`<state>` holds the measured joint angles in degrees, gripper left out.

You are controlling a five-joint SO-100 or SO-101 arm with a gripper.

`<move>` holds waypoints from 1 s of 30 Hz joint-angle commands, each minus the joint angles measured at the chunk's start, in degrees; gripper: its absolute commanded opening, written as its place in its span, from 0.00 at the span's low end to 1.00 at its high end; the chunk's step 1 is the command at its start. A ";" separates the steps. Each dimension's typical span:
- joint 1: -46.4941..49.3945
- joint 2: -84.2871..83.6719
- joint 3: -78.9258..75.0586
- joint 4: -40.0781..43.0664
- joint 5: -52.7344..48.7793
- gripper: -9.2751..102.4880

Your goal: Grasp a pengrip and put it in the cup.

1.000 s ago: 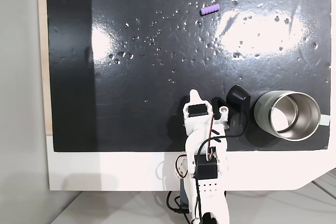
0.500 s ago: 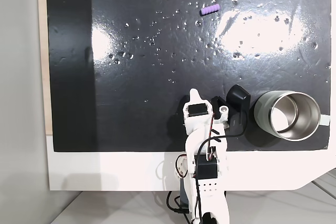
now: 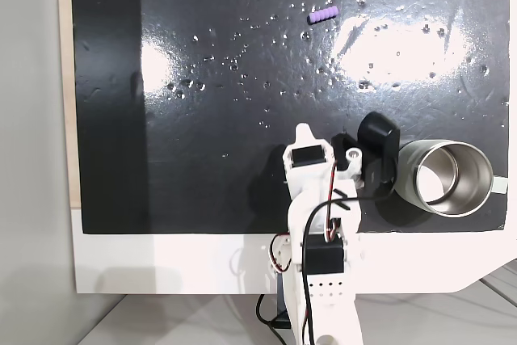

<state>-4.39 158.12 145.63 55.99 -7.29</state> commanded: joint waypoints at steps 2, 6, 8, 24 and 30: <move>2.72 -17.40 -20.39 -1.58 -0.26 0.08; 3.87 -28.65 -33.84 1.14 -0.26 0.09; 4.22 -33.84 -39.99 2.64 -0.26 0.11; 2.90 -68.47 -72.42 20.04 6.59 0.27; 3.96 -85.78 -90.35 27.60 8.26 0.29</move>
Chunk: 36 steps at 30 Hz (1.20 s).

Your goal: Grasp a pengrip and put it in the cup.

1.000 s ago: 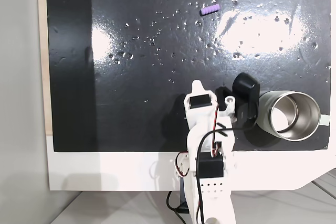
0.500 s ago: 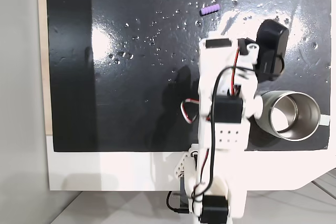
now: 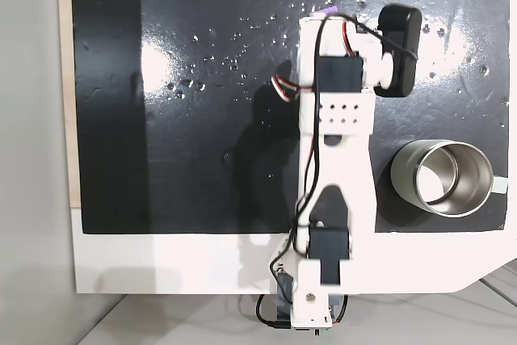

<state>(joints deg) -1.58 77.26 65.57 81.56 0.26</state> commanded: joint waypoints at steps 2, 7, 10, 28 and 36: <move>2.37 -9.58 -13.97 2.02 0.62 0.29; 5.01 -19.07 -21.71 1.23 -0.44 0.30; 6.06 -23.12 -25.22 0.09 -1.32 0.30; 3.60 -34.98 -33.22 -7.29 -6.24 0.32; 2.20 -38.76 -33.93 -9.23 -6.77 0.31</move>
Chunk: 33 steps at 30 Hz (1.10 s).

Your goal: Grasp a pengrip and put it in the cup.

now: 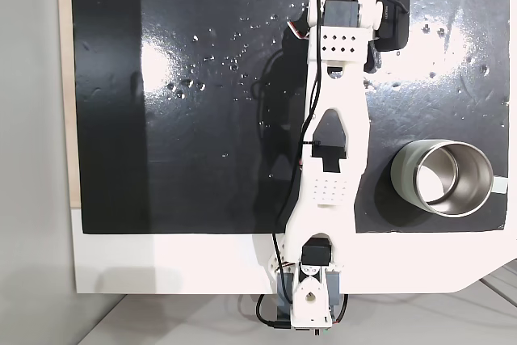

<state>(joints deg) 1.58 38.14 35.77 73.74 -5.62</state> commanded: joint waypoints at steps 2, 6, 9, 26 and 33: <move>-1.14 -0.44 -4.04 -1.32 -0.88 0.31; -0.88 -1.76 -4.13 -1.14 -0.88 0.28; -0.35 -2.29 -4.13 -1.05 -0.88 0.22; 0.18 1.58 -13.62 10.81 -1.14 0.08; 0.88 14.50 -11.16 23.73 -5.10 0.08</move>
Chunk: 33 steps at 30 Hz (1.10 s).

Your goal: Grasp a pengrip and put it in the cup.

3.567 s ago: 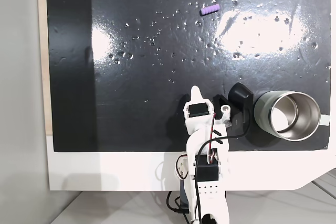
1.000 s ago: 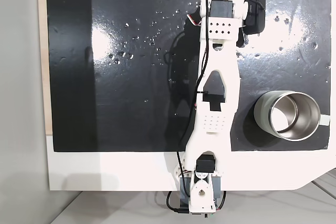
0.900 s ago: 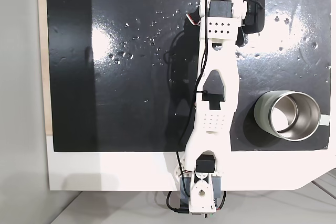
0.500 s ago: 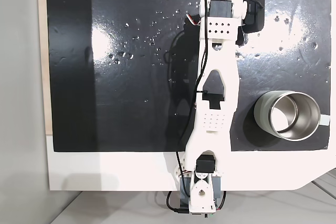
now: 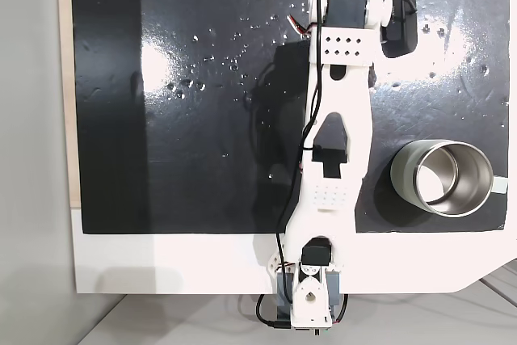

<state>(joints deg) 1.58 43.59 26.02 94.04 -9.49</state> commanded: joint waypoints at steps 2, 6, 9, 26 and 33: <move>1.41 13.01 0.26 6.59 -1.32 0.08; 4.13 24.52 12.22 10.46 -3.52 0.08; 7.82 33.40 20.04 10.46 -6.59 0.08; 31.55 73.21 50.71 10.81 -31.99 0.08; 43.68 76.38 56.07 10.81 -43.86 0.08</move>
<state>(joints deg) 40.78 117.51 82.00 103.71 -48.96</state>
